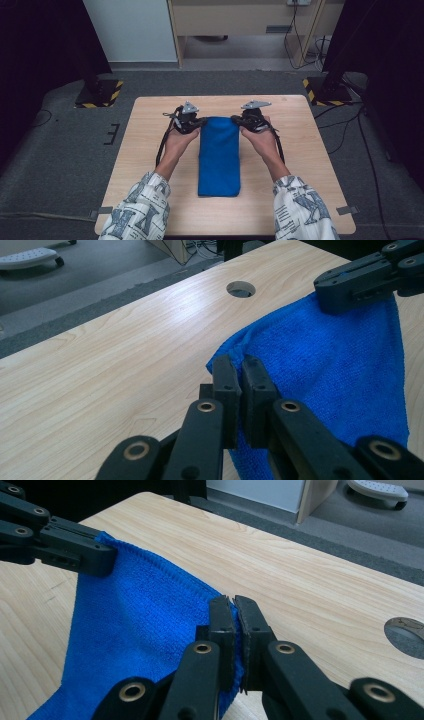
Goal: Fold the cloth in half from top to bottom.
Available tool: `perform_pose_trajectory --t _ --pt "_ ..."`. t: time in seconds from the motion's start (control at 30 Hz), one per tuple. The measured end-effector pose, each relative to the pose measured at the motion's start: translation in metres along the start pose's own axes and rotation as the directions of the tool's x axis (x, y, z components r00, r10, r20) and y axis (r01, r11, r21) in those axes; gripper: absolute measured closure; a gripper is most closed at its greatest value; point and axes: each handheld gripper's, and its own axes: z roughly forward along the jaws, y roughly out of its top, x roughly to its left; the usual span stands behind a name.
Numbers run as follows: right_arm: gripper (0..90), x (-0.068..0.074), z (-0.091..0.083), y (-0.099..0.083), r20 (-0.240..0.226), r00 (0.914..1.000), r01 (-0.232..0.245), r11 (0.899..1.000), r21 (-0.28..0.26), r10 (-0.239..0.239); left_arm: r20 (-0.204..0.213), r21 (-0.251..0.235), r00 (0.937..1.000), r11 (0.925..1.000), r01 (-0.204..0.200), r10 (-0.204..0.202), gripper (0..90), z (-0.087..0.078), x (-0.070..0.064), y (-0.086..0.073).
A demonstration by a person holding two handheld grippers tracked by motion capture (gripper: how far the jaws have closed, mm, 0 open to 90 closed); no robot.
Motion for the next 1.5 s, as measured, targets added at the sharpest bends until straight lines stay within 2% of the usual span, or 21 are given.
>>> perform_pose_trajectory --t 0.53,0.9,1.27,1.5 --pt "87.3 0.006 -0.014 -0.001 -0.029 0.9993 0.022 1.0 -0.018 -0.023 0.021 0.003 0.9986 0.9988 -0.05 0.05 86.4 -0.015 -0.009 0.003" --pt "87.2 0.011 -0.022 -0.012 -0.058 0.9976 0.036 0.999 -0.025 -0.038 0.044 0.003 0.996 0.9969 -0.078 0.078 86.2 -0.024 -0.017 -0.006" --pt "87.2 0.026 -0.037 -0.026 -0.099 0.9929 0.064 0.998 -0.029 -0.066 0.07 -0.007 0.9907 0.9932 -0.117 0.117 86.1 -0.042 -0.031 -0.013" --pt "87.1 0.033 -0.042 -0.038 -0.12 0.9894 0.079 0.997 -0.019 -0.081 0.084 -0.014 0.9889 0.9925 -0.122 0.122 86.0 -0.046 -0.038 -0.023"
